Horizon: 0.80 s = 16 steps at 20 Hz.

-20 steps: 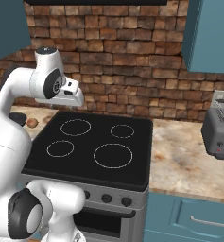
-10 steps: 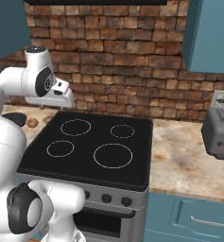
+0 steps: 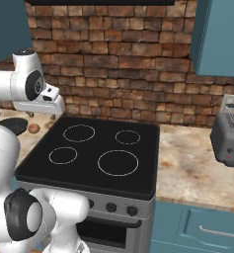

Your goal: Place the pan on the front left burner on the stove. Then place the tomato and the onion in the pan and turn on the front left burner.

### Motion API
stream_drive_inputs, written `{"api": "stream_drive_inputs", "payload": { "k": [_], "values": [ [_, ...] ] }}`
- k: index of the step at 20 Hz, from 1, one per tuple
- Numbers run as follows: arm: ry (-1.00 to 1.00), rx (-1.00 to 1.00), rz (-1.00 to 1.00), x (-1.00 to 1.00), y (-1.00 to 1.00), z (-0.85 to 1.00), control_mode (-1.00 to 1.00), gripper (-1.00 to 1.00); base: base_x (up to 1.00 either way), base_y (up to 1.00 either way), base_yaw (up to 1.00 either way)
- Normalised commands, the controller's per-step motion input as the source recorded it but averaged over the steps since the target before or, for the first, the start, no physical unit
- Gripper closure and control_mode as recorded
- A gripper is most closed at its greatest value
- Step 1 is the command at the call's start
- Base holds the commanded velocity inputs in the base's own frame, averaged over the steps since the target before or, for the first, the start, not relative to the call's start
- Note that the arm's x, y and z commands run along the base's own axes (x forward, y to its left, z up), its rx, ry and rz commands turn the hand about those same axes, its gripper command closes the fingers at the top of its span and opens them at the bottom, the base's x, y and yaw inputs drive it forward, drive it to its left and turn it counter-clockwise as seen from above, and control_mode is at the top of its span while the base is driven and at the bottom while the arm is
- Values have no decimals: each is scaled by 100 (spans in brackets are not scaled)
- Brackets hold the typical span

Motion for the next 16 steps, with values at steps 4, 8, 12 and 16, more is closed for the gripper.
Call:
{"api": "stream_drive_inputs", "payload": {
  "k": [4,8,12,16],
  "values": [
    [10,0,0,-4,47,-11,-100,-100,0,0,0],
    [8,0,0,-3,43,-13,-100,-100,0,0,0],
    [7,0,0,0,43,-8,-100,-100,0,0,0],
    [6,0,0,0,43,-7,-100,-100,0,0,0]
  ]
}}
